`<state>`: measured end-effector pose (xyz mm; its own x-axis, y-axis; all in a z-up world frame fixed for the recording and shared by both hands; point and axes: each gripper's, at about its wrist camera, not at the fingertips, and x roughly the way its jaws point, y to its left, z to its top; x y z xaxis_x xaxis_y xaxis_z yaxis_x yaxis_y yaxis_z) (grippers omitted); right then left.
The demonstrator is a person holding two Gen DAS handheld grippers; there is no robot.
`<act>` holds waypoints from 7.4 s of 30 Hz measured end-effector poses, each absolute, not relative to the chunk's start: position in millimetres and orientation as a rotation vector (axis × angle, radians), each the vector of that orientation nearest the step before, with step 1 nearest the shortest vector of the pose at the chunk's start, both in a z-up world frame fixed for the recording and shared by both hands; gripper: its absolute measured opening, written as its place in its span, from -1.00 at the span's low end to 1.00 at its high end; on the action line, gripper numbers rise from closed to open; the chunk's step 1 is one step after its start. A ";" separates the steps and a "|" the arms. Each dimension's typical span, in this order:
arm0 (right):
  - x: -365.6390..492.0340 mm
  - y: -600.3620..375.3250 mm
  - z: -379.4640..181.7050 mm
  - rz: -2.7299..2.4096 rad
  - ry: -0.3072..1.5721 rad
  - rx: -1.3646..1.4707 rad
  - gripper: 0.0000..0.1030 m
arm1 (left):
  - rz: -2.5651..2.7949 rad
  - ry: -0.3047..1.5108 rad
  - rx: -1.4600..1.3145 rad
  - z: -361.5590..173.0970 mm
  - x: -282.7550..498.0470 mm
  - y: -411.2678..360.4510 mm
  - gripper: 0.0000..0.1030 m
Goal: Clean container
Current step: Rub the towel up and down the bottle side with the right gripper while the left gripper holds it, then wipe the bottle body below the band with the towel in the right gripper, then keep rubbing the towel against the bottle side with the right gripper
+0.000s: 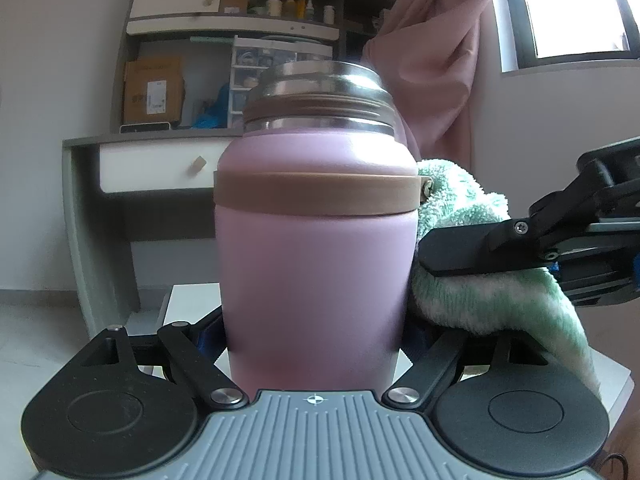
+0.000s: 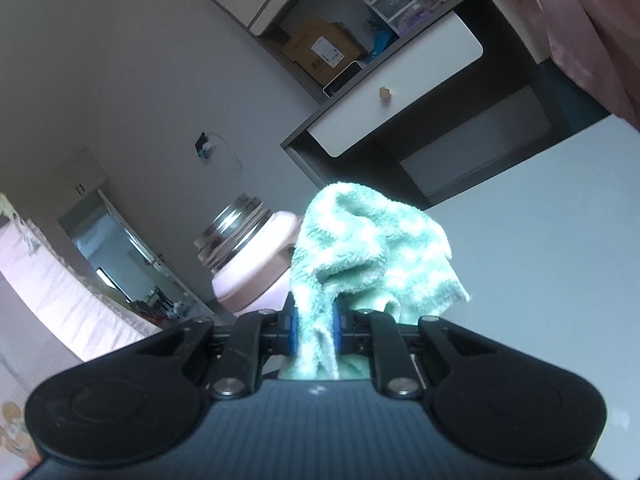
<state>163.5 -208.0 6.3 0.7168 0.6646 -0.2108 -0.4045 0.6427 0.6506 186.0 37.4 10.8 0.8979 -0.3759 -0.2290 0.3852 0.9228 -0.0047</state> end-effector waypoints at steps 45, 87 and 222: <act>96.2 -133.5 0.9 0.634 0.428 0.549 -0.69 | -0.389 0.242 0.059 9.2 188.0 30.9 0.61; 94.4 -124.8 12.7 0.656 0.400 0.505 -0.69 | -0.376 0.245 0.062 8.1 186.2 19.9 0.59; 112.3 -141.1 2.6 0.540 0.393 0.505 -0.66 | -0.378 0.246 0.064 1.4 176.9 8.7 0.59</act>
<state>112.3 -141.1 2.6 0.7895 0.5730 -0.2198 -0.3860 0.7421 0.5480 176.9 8.7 1.4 0.8998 -0.3578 -0.2496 0.3732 0.9276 0.0157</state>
